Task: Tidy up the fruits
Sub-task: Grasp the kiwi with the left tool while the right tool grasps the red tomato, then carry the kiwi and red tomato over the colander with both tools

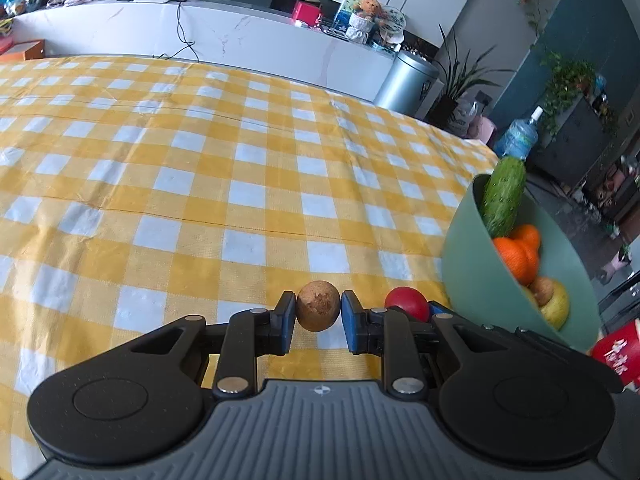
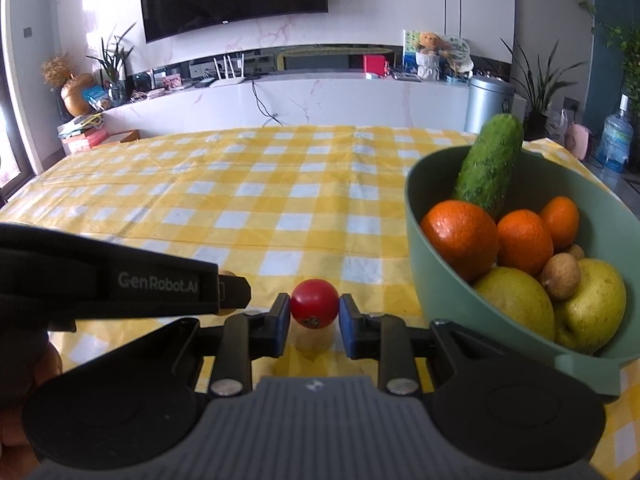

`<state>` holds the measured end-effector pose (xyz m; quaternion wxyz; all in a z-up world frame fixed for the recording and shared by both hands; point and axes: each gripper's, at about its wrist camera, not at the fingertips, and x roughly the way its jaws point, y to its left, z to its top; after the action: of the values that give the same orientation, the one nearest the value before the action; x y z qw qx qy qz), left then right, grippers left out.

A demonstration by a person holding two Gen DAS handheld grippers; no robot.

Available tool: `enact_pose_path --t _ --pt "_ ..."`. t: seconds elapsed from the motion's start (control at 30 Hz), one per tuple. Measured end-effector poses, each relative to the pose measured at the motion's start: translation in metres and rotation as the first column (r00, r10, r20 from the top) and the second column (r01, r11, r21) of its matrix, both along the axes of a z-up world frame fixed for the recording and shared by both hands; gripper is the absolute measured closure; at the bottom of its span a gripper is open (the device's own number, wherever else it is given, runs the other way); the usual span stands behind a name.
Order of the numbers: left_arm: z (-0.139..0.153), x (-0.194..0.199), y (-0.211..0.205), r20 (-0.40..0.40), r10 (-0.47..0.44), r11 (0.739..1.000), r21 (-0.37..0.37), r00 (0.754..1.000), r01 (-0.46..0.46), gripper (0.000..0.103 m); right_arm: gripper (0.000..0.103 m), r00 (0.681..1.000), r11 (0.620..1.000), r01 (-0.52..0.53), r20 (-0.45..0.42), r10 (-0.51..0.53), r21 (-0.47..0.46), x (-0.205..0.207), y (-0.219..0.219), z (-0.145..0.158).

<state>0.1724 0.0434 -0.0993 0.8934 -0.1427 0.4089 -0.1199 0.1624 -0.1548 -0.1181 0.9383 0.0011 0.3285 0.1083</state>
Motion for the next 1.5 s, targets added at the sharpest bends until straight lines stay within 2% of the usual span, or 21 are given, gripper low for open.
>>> enact_pose_path --t 0.43,0.77,1.03,1.5 --pt "0.039 -0.030 -0.012 0.066 -0.008 1.000 0.023 0.998 0.006 0.076 0.081 0.993 0.998 -0.059 0.101 0.056 0.027 -0.042 -0.011 0.035" --pt "0.077 -0.052 -0.041 0.132 -0.047 0.998 0.036 0.990 0.043 0.076 0.081 0.988 0.997 -0.038 0.150 0.028 0.065 -0.078 -0.045 0.068" --pt "0.096 -0.060 -0.077 0.165 -0.107 0.994 0.055 0.981 0.099 0.076 0.081 0.985 0.998 0.002 0.175 -0.014 0.065 -0.094 -0.084 0.090" --pt "0.101 -0.042 -0.151 0.171 -0.256 0.964 0.124 0.951 0.237 0.076 0.081 0.981 0.998 0.049 0.190 -0.041 -0.038 -0.081 -0.150 0.107"
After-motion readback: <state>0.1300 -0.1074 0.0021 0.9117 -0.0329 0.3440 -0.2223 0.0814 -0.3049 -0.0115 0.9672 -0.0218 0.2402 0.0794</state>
